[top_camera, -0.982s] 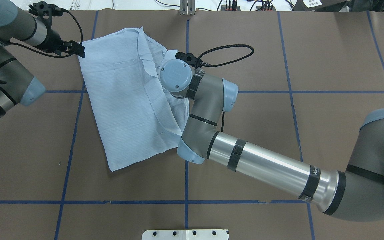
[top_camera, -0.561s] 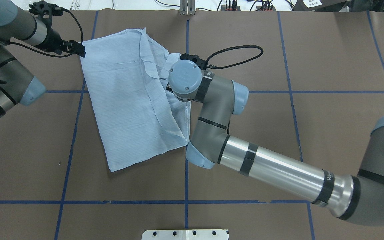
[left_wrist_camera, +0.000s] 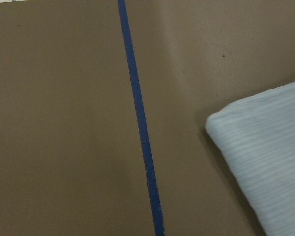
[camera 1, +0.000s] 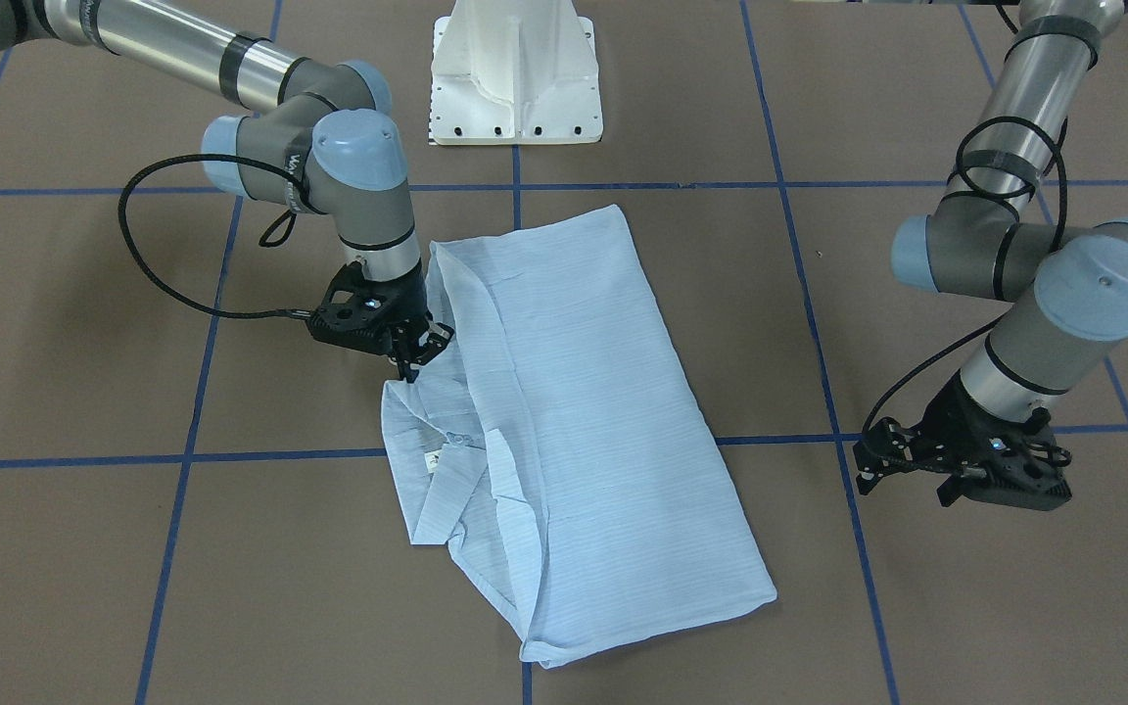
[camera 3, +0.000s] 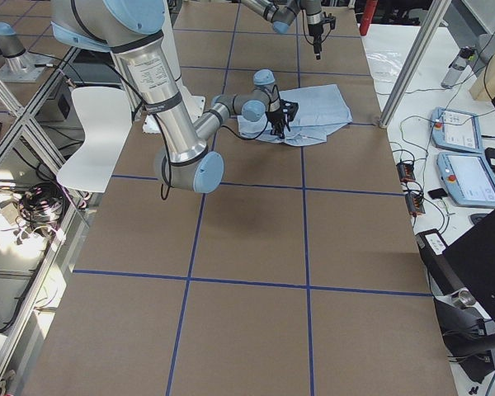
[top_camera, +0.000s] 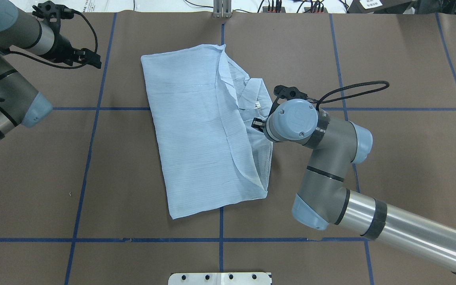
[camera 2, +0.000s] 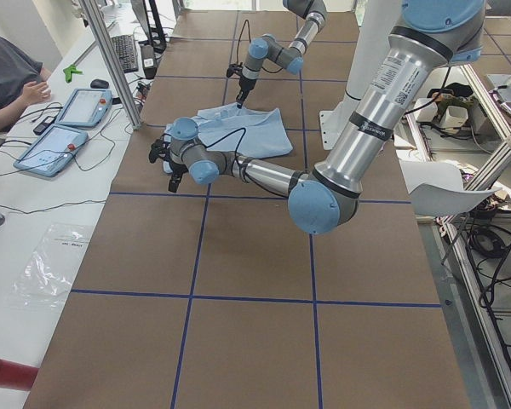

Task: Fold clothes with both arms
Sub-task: 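Grasp the collar edge with the right gripper and drag it toward the robot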

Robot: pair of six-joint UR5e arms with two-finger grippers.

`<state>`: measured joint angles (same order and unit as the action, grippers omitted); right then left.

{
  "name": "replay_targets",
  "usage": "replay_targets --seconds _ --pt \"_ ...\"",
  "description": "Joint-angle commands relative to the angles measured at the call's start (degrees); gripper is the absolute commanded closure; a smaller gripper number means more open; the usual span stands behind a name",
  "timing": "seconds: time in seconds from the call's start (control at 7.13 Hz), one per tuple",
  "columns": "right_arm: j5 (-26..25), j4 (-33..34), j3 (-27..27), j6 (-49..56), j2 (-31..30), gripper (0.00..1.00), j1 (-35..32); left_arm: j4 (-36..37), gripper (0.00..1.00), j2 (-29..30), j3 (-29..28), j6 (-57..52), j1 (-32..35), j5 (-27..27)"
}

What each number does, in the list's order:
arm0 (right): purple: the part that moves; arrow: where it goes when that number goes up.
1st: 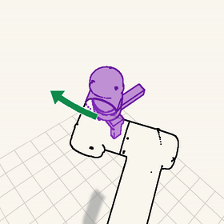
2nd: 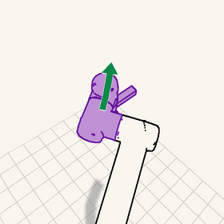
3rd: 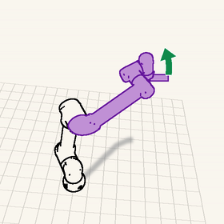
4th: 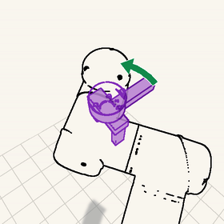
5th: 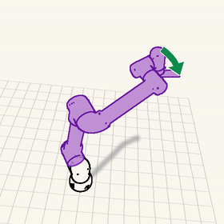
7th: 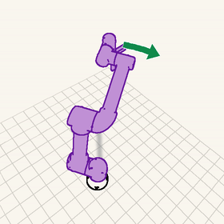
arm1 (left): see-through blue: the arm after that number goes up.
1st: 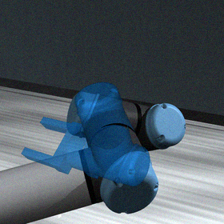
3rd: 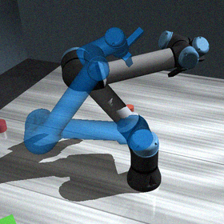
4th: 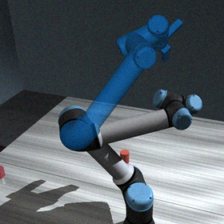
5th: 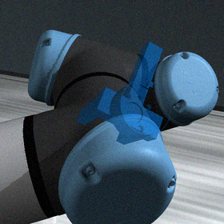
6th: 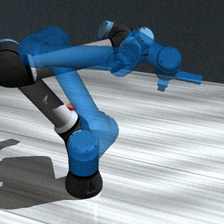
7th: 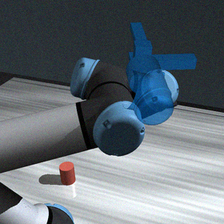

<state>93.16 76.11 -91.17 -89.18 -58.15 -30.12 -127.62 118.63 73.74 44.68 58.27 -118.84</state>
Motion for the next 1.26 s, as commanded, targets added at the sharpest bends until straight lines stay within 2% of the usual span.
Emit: replay_targets --seconds 0.0,0.14,0.28,0.42,0.56,0.7,0.98,1.12 --pt "-0.3 0.1 -4.1 0.0 -4.3 1.00 0.1 0.3 0.00 -0.6 1.6 0.8 -0.1 -0.2" --pt "-0.3 1.9 -8.5 0.0 -7.1 1.00 0.7 0.3 0.00 -0.6 1.6 0.8 -0.1 -0.2" --pt "-1.0 6.9 -11.0 -0.3 -7.0 1.00 2.2 0.3 0.00 -0.7 1.7 0.8 -0.1 -0.2" --pt "-3.4 7.7 -11.3 -0.3 -7.1 1.00 3.7 0.3 0.00 -0.7 1.6 0.8 -0.1 -0.2" --pt "-3.9 7.7 -11.1 0.0 -7.0 0.70 4.8 0.3 0.00 -0.7 1.4 0.8 -0.2 -0.2" --pt "-4.7 7.9 -10.9 1.4 -6.9 0.01 5.0 0.3 0.00 -0.9 1.5 0.8 -0.3 -0.2" --pt "-2.0 8.6 -10.5 16.0 -4.7 0.00 2.8 0.3 0.00 -0.9 1.4 0.8 -0.4 -0.2" --pt "0.3 14.1 -10.2 19.4 0.2 0.00 3.0 0.3 0.00 -1.1 1.4 0.8 -0.5 -0.2"
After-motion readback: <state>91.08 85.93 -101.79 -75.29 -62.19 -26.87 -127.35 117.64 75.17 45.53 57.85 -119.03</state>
